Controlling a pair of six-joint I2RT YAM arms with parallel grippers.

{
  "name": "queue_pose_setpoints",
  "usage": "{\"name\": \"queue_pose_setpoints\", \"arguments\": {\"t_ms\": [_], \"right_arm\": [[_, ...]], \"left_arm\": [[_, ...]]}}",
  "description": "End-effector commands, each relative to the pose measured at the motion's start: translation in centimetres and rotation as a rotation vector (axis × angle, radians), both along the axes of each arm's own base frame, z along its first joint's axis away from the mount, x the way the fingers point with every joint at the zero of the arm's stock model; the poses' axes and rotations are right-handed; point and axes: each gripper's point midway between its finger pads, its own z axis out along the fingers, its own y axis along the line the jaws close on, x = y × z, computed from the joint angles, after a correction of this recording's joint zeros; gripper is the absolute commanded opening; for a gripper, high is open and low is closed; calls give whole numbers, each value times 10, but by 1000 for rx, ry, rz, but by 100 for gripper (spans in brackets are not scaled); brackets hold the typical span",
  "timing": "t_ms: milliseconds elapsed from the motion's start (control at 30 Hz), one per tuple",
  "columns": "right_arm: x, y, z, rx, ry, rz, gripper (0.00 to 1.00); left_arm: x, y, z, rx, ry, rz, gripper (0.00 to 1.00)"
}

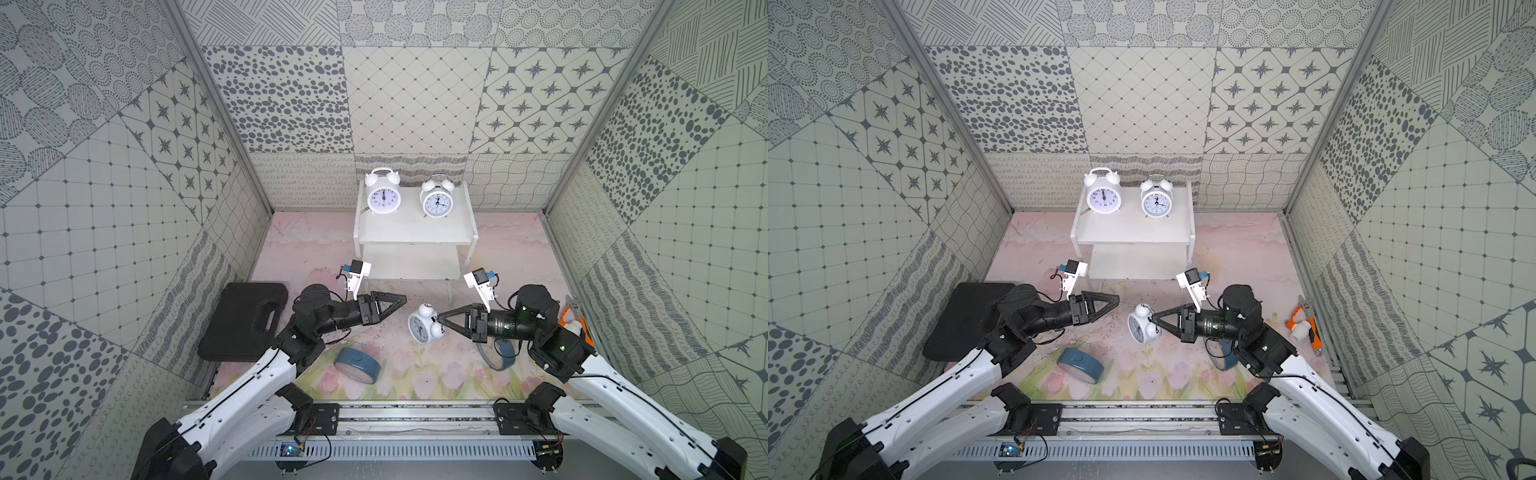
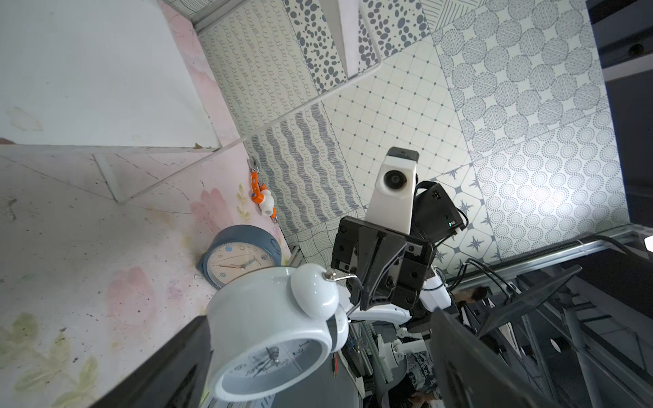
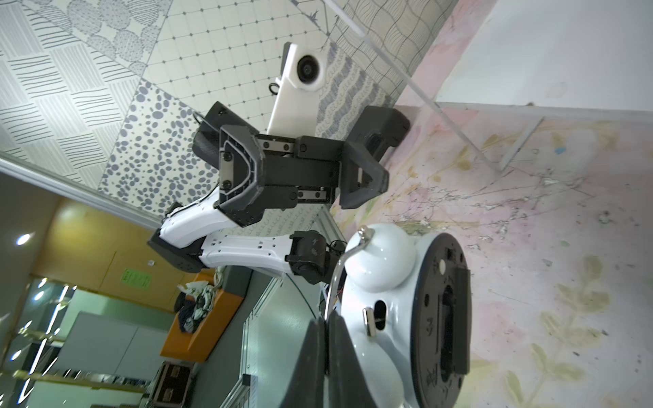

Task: Place the alarm clocks on the shelf by style
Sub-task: Pick up the alarm from the center of the board, then place the alarm on the shelf.

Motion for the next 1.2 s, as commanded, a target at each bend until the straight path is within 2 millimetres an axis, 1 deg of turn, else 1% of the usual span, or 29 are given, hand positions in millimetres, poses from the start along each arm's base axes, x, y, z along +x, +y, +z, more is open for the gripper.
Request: {"name": "queue_pose_setpoints", "arguments": {"t_ms": [0, 133, 233, 367, 533, 600, 700, 800, 1000, 1167], "right_arm": [[-17, 4, 49, 126, -103, 117, 0], [-18, 5, 59, 136, -115, 129, 0], [-20, 4, 67, 150, -129, 133, 0], [-22, 4, 81, 194, -136, 146, 0], [-20, 5, 84, 194, -132, 145, 0], [-18, 5, 85, 191, -132, 138, 0], [-11, 3, 83, 175, -129, 109, 0], [0, 1, 78, 163, -111, 81, 0], [25, -8, 71, 146, -79, 12, 0], [35, -10, 68, 131, -69, -4, 0]], "left_arm": [[-24, -10, 29, -55, -173, -131, 100], [-26, -11, 31, -72, -203, -142, 100], [-33, -13, 39, -130, -230, -202, 100], [-39, -24, 47, -205, -213, -302, 100], [-42, -26, 66, -322, -228, -356, 96], [-41, -27, 68, -336, -218, -364, 94], [-45, -26, 70, -343, -224, -370, 92], [-52, -20, 76, -358, -237, -365, 88], [-51, -20, 64, -318, -202, -351, 85], [-48, -24, 53, -285, -163, -350, 80]]}}
